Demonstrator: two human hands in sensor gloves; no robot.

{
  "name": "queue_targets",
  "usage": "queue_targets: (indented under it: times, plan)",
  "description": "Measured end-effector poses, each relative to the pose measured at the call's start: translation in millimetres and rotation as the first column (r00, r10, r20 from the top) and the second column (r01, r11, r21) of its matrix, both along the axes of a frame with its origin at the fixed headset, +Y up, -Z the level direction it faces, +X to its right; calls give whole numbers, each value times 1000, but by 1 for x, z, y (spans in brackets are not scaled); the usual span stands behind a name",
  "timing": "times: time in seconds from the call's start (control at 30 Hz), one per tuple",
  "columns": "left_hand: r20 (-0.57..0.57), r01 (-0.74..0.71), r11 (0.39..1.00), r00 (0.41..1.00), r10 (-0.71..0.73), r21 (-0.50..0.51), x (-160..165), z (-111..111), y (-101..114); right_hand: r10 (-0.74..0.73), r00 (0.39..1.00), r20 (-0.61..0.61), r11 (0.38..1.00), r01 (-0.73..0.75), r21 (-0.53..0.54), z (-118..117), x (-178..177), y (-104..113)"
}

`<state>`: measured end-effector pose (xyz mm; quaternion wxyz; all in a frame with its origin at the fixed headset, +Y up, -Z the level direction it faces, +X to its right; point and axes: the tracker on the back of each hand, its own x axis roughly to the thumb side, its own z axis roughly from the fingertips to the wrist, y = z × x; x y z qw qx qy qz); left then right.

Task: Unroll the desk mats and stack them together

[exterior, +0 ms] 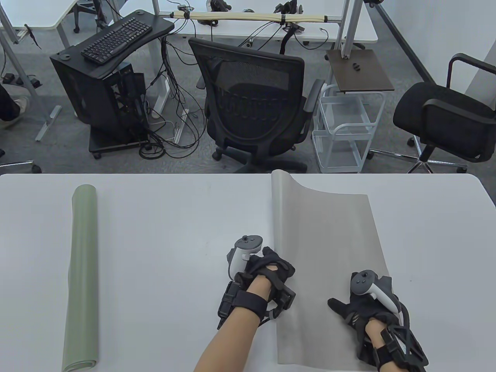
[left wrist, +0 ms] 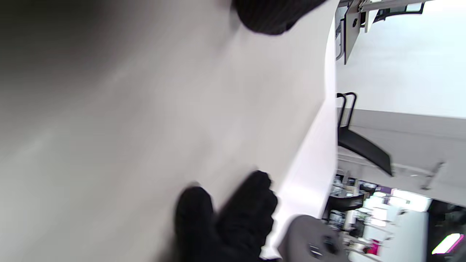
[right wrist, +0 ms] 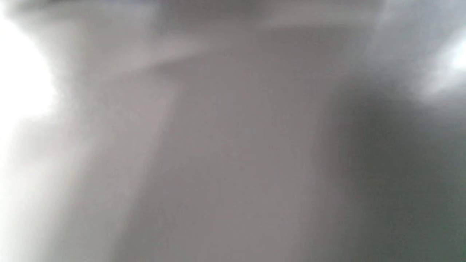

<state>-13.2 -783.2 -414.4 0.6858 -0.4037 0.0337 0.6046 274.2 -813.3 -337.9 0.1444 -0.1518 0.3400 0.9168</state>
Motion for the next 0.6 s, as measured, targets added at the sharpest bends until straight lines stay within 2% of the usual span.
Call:
queue_targets:
  times: [0.07, 0.17, 0.37, 0.6]
  plan:
    - [-60, -17, 1000, 998, 16, -9, -4, 2, 0, -4, 1000, 8, 1000, 4, -13, -1, 0, 0]
    - [-68, -12, 1000, 998, 13, 13, -5, 5, -1, 2, 1000, 8, 999, -1, -43, -3, -1, 1]
    - [-41, -165, 986, 985, 166, 33, -3, 7, -8, 3, 1000, 11, 998, -2, -71, -4, -1, 2]
    - [-83, -199, 980, 976, 200, 20, -35, 6, -23, -8, 1000, 17, 998, 9, -67, -4, -1, 2]
